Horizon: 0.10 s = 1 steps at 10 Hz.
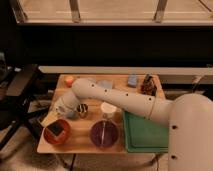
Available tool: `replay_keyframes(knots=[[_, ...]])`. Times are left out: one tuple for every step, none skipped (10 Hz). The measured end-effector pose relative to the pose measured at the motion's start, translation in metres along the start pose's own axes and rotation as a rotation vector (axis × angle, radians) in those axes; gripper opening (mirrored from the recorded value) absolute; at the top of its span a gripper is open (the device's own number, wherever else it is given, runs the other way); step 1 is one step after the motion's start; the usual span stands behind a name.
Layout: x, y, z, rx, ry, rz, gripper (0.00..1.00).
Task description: Place eraser in red bowl
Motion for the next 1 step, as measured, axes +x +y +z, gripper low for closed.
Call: replay_keyframes(knots=[[-0.0001,0.0005,0.0006,-0.001,0.001,-0.001,0.7]])
